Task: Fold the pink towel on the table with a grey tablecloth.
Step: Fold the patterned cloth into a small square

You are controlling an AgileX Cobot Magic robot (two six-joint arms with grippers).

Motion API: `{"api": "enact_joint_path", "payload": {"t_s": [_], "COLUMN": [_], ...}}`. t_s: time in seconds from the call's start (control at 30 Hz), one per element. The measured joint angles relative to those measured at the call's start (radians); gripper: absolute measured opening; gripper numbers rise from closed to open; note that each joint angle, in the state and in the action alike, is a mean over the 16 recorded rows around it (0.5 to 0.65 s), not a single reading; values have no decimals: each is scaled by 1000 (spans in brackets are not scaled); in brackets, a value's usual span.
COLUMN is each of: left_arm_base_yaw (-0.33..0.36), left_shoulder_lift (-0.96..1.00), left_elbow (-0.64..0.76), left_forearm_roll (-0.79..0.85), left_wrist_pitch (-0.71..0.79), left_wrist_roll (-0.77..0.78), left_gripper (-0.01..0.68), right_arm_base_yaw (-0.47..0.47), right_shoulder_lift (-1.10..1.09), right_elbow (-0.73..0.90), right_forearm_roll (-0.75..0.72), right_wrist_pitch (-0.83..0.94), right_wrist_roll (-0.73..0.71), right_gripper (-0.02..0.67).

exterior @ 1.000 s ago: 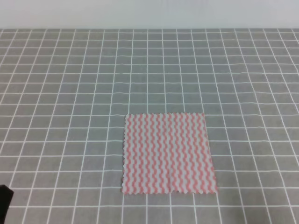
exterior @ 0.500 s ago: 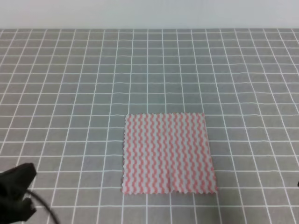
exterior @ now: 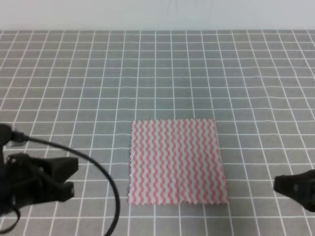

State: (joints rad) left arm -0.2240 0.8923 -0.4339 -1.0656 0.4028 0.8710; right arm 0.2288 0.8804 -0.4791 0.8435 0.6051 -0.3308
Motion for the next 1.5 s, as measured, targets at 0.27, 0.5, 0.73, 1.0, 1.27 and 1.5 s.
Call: {"api": "enact_joint_path", "payload": {"t_s": [0.27, 0.5, 0.73, 1.0, 1.27, 1.5], "left_arm_base_yaw": [-84, -154, -169, -169, -169, -169], "left_shoulder_lift": [100, 120, 119, 119, 121, 120], "left_elbow": [-49, -54, -54, -52, -52, -51], "left_forearm_roll": [-146, -162, -159, -157, -155, -154], "left_wrist_pitch": [1, -19, -14, -4, 1, 0], "left_wrist_roll": [187, 229, 242, 244, 244, 245], "left_gripper": [-1, -1, -1, -1, 0, 0], "right_arm_base_yaw": [221, 355, 359, 327, 302, 300], "right_shoulder_lift": [203, 387, 535, 624, 665, 686], "right_elbow": [-43, -92, -130, -141, -141, -142], "right_forearm_roll": [40, 6, 24, 91, 130, 139], "right_wrist_pitch": [-155, -277, -329, -365, -368, -366], "right_wrist_roll": [14, 80, 93, 92, 90, 89], "right_gripper": [-16, 2, 105, 249, 300, 301]}}
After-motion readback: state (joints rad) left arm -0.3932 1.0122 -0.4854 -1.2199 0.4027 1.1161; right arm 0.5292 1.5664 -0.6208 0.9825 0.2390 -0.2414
